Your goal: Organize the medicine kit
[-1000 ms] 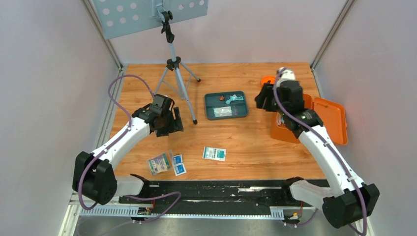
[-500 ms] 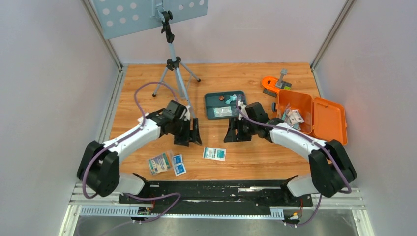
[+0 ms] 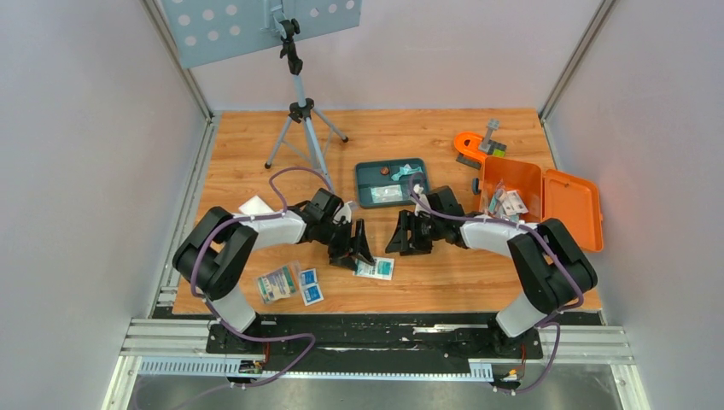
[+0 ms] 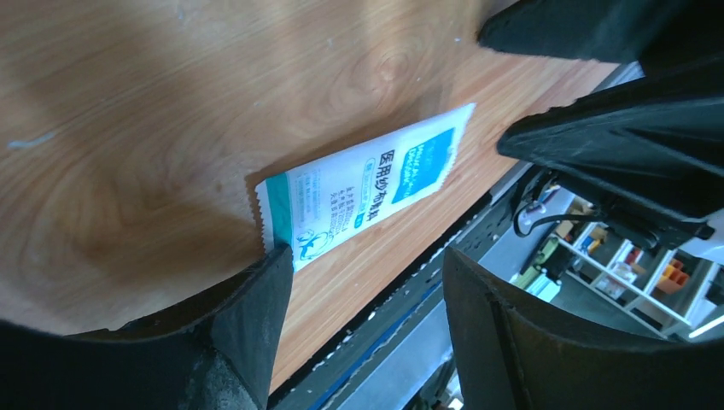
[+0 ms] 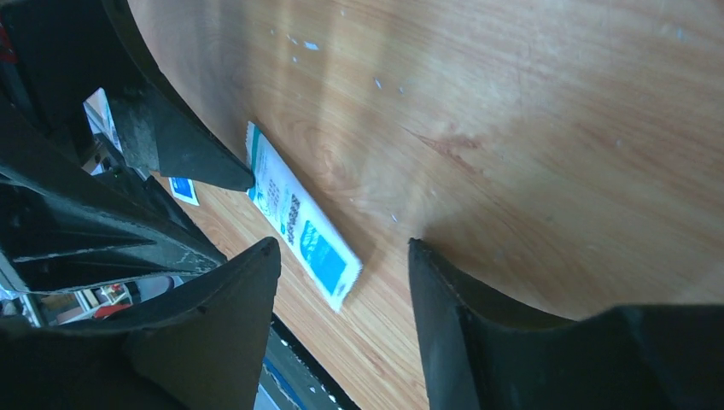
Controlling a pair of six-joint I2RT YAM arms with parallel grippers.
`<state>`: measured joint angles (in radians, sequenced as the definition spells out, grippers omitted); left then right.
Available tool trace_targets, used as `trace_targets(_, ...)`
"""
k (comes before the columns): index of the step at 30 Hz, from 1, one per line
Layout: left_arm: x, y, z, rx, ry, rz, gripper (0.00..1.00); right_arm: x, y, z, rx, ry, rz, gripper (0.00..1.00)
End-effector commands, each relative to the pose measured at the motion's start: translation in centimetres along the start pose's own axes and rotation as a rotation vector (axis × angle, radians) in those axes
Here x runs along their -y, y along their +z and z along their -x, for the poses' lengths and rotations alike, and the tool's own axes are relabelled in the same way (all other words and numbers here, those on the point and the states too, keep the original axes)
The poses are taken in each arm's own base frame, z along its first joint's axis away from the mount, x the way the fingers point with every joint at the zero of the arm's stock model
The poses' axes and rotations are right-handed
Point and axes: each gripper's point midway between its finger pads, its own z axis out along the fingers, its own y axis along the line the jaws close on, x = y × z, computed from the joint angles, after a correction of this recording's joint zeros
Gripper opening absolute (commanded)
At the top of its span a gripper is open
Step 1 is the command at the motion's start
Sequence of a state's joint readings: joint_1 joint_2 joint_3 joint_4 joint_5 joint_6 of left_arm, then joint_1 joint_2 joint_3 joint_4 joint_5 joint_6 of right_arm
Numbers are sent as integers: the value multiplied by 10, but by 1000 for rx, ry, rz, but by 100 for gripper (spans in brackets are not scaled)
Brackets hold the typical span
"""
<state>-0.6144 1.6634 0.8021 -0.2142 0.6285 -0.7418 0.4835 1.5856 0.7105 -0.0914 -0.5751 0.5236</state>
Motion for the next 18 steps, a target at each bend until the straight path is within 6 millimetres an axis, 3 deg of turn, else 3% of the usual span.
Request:
trace_targets(1,11,7,10,26,-2,-74,73,-7,4,4,29,-7,70,58)
trace_targets(18,-7,14,11,34,-51,-16,72,-18,7,-24,-89,11,209,51)
